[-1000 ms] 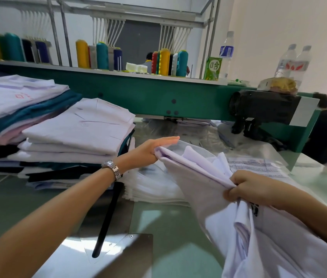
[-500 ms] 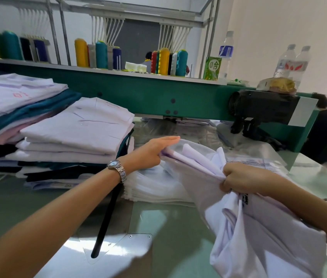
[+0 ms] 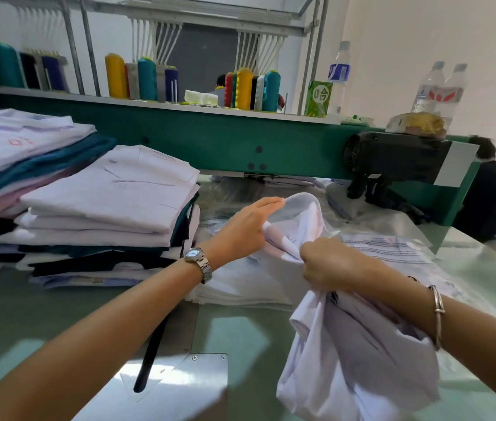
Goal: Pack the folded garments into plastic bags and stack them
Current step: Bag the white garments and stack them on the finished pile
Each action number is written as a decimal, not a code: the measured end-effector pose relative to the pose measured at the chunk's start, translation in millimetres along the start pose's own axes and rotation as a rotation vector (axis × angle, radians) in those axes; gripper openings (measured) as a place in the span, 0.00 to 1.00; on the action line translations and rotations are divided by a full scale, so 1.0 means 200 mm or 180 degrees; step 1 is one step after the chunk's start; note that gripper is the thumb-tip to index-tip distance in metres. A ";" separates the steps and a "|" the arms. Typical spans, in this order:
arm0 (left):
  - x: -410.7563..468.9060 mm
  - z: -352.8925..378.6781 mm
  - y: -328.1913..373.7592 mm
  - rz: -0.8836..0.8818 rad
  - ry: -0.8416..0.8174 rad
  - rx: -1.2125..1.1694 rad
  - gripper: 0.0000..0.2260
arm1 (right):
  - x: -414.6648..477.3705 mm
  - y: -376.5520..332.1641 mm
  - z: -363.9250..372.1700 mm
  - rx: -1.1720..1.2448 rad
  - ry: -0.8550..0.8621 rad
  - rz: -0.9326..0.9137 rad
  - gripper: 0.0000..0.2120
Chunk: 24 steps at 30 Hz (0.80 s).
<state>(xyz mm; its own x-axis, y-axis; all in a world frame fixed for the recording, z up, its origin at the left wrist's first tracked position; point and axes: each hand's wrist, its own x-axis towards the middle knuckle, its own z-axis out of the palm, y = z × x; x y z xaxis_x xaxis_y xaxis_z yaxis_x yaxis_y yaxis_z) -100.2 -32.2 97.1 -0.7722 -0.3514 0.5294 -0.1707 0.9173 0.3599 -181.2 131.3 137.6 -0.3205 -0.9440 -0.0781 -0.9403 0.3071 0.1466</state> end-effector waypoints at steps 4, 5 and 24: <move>0.01 0.02 0.02 0.0147 0.0088 0.0029 0.34 | 0.03 0.01 -0.02 -0.0033 -0.0123 0.0030 0.13; 0.01 0.03 0.03 0.0209 0.0106 0.0018 0.34 | 0.05 0.02 -0.04 -0.0031 -0.0185 0.0060 0.12; -0.22 0.23 0.03 -0.1108 0.2067 -0.1175 0.44 | 0.23 0.14 -0.09 0.1006 -0.0040 0.0422 0.12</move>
<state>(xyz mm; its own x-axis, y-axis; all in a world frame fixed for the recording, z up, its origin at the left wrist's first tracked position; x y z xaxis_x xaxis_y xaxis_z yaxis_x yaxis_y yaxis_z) -95.2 -2.2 40.0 -0.1852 -0.7467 0.6389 -0.0353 0.6547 0.7550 -219.2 94.8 155.6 -0.4418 -0.8924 -0.0913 -0.8787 0.4510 -0.1563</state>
